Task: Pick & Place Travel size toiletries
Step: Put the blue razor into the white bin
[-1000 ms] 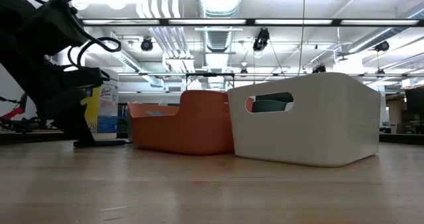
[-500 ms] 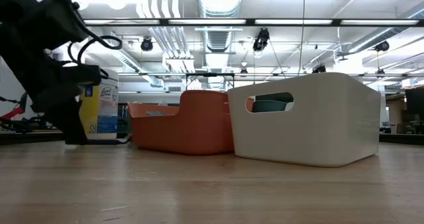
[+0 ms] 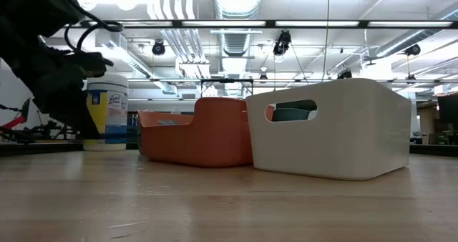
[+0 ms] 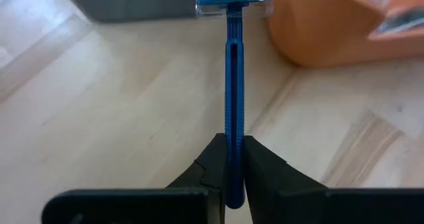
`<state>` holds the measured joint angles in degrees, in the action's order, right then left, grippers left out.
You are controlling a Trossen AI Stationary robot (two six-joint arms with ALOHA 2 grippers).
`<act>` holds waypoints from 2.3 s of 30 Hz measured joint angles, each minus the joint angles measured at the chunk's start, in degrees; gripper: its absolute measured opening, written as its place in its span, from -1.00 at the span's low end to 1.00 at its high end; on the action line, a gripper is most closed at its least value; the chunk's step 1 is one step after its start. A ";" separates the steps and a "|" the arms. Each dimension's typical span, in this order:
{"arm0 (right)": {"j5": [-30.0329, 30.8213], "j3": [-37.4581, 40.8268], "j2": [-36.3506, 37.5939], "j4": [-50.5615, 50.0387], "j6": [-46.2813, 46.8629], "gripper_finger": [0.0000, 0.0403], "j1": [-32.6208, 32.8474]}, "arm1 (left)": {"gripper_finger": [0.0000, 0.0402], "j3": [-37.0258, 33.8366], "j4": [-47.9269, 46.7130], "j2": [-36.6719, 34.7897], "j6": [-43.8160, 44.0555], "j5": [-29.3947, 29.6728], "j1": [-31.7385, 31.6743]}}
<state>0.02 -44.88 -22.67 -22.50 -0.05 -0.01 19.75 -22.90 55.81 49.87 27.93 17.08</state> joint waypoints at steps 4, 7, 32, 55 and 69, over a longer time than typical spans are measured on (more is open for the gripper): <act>0.00 0.00 0.01 0.00 0.02 -0.83 -0.01 | -0.83 0.00 1.03 -1.54 -0.48 0.31 0.45; -0.01 0.00 0.01 0.00 -0.07 -0.83 -0.01 | -0.83 0.00 2.61 -2.25 -1.40 1.88 0.71; 0.00 0.00 0.01 0.00 0.02 -0.83 -0.01 | -0.83 0.04 37.61 1.50 -17.41 10.86 4.11; 0.01 0.00 -0.01 0.00 0.02 -0.83 -0.02 | -0.83 28.91 46.84 32.26 -33.46 10.90 3.75; 0.00 0.00 0.00 0.00 0.01 -0.83 0.00 | -0.82 45.87 46.49 51.28 -34.51 10.64 3.48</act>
<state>0.02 -44.88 -22.67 -22.50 -0.04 -0.01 65.61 23.59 107.09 15.36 38.57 20.57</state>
